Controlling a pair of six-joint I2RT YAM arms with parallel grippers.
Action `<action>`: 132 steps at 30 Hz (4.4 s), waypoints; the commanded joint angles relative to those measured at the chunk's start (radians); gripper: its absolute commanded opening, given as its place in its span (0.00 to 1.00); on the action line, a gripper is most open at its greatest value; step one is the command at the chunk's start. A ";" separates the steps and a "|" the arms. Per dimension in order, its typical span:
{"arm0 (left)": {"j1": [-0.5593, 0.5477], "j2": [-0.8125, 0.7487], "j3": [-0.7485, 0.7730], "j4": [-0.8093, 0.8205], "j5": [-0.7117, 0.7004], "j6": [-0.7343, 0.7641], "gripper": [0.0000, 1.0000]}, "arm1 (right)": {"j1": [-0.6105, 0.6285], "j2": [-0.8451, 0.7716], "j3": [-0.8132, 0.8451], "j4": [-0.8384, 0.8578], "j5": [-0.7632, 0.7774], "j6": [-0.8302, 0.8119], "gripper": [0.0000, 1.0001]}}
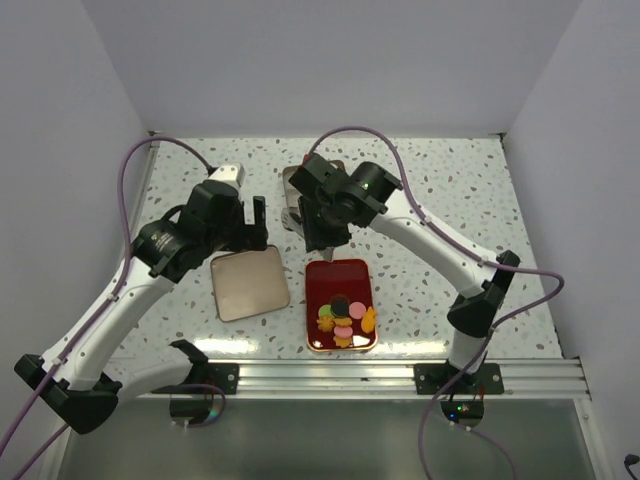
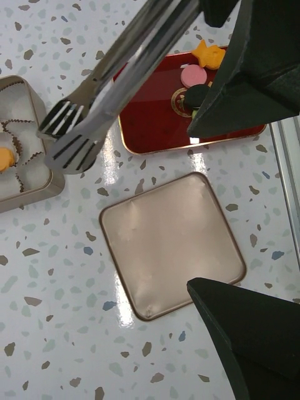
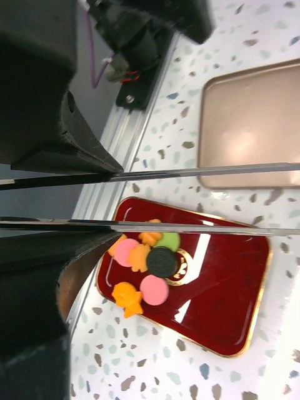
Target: Pack the cookies
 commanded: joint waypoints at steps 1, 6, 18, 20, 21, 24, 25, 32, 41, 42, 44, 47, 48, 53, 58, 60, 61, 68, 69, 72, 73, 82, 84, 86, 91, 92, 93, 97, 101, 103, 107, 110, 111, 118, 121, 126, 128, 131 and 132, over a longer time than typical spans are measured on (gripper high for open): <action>-0.003 -0.027 0.046 -0.004 -0.036 0.020 1.00 | -0.066 0.051 0.118 -0.230 0.070 0.010 0.34; -0.003 -0.026 0.054 -0.012 -0.039 0.020 1.00 | -0.174 0.159 0.345 -0.213 0.054 -0.042 0.33; -0.003 0.007 0.105 -0.043 -0.048 0.025 1.00 | -0.266 0.313 0.364 0.046 -0.066 -0.072 0.34; -0.003 0.016 0.109 -0.043 -0.045 0.026 1.00 | -0.267 0.305 0.329 0.122 -0.077 -0.058 0.34; -0.005 0.017 0.114 -0.043 -0.045 0.026 1.00 | -0.267 0.305 0.323 0.142 -0.078 -0.052 0.34; -0.005 0.025 0.125 -0.049 -0.048 0.029 1.00 | -0.266 0.334 0.332 0.187 -0.078 -0.042 0.34; -0.005 0.027 0.128 -0.050 -0.053 0.029 1.00 | -0.269 0.341 0.335 0.195 -0.082 -0.039 0.34; -0.003 0.025 0.125 -0.064 -0.071 0.026 1.00 | -0.278 0.419 0.361 0.267 -0.108 -0.027 0.34; -0.003 0.040 0.123 -0.064 -0.077 0.029 1.00 | -0.306 0.456 0.367 0.353 -0.117 -0.027 0.34; -0.005 0.042 0.125 -0.061 -0.079 0.031 1.00 | -0.307 0.459 0.368 0.353 -0.117 -0.029 0.34; -0.003 0.050 0.128 -0.061 -0.082 0.034 1.00 | -0.312 0.462 0.367 0.360 -0.120 -0.030 0.34; -0.005 0.059 0.132 -0.057 -0.085 0.040 1.00 | -0.318 0.470 0.356 0.367 -0.123 -0.030 0.34; -0.005 0.062 0.132 -0.055 -0.085 0.040 1.00 | -0.321 0.474 0.353 0.365 -0.118 -0.029 0.34; -0.003 0.076 0.140 -0.052 -0.088 0.046 1.00 | -0.327 0.486 0.339 0.374 -0.131 -0.035 0.36; -0.003 0.083 0.143 -0.052 -0.091 0.049 1.00 | -0.335 0.493 0.335 0.374 -0.134 -0.044 0.43; -0.003 0.085 0.143 -0.052 -0.091 0.048 1.00 | -0.335 0.490 0.327 0.379 -0.134 -0.045 0.47; -0.003 0.086 0.140 -0.052 -0.092 0.049 1.00 | -0.335 0.486 0.319 0.382 -0.134 -0.048 0.51; -0.003 0.086 0.145 -0.052 -0.091 0.045 1.00 | -0.335 0.470 0.321 0.379 -0.134 -0.053 0.54; -0.003 0.088 0.145 -0.052 -0.092 0.045 1.00 | -0.335 0.465 0.324 0.377 -0.132 -0.053 0.54; -0.003 0.085 0.149 -0.055 -0.102 0.046 1.00 | -0.335 0.437 0.329 0.368 -0.134 -0.061 0.54; -0.001 0.086 0.151 -0.055 -0.105 0.045 1.00 | -0.335 0.427 0.329 0.361 -0.134 -0.062 0.54; -0.003 0.091 0.183 -0.075 -0.134 0.034 1.00 | -0.329 0.277 0.261 0.340 -0.134 -0.084 0.53; -0.001 0.086 0.181 -0.084 -0.146 0.032 1.00 | -0.313 0.241 0.200 0.340 -0.134 -0.088 0.53; -0.003 0.080 0.175 -0.092 -0.149 0.031 1.00 | -0.286 0.177 0.148 0.340 -0.129 -0.091 0.53; -0.001 0.039 0.155 -0.074 -0.145 0.025 1.00 | -0.188 0.022 -0.088 0.301 -0.037 -0.104 0.54; -0.003 0.034 0.152 -0.070 -0.139 0.025 1.00 | -0.151 -0.051 -0.136 0.299 -0.016 -0.087 0.54; -0.001 0.028 0.149 -0.066 -0.129 0.026 1.00 | -0.137 -0.090 -0.250 0.302 0.000 -0.072 0.54; -0.001 0.008 0.116 -0.055 -0.100 0.029 1.00 | -0.108 -0.319 -0.564 0.354 0.000 0.036 0.54; -0.003 -0.007 0.082 -0.040 -0.071 0.040 1.00 | -0.091 -0.500 -0.768 0.325 0.012 0.126 0.54; -0.001 -0.012 0.066 -0.028 -0.050 0.048 1.00 | -0.082 -0.569 -0.837 0.287 0.011 0.142 0.54; -0.003 -0.007 0.063 -0.015 -0.025 0.065 1.00 | -0.039 -0.630 -0.894 0.215 0.027 0.174 0.54; -0.003 -0.013 0.048 0.009 -0.017 0.074 1.00 | -0.023 -0.644 -0.900 0.186 0.027 0.194 0.54; -0.001 -0.022 0.040 0.017 -0.011 0.075 1.00 | -0.019 -0.643 -0.897 0.183 0.018 0.200 0.54; -0.003 -0.038 -0.039 0.057 0.070 0.063 1.00 | 0.079 -0.601 -0.871 0.187 0.021 0.261 0.55; -0.006 -0.042 -0.043 0.055 0.079 0.065 1.00 | 0.131 -0.601 -0.885 0.196 0.037 0.307 0.56; -0.008 -0.049 -0.029 0.043 0.092 0.062 1.00 | 0.165 -0.621 -0.935 0.227 0.037 0.378 0.57; -0.006 -0.056 -0.029 0.037 0.085 0.062 1.00 | 0.177 -0.615 -0.940 0.232 0.027 0.387 0.57; -0.008 -0.076 -0.035 0.029 0.081 0.062 1.00 | 0.194 -0.578 -0.922 0.227 0.021 0.383 0.57; -0.009 -0.081 -0.042 0.026 0.081 0.062 1.00 | 0.207 -0.555 -0.914 0.225 0.021 0.381 0.57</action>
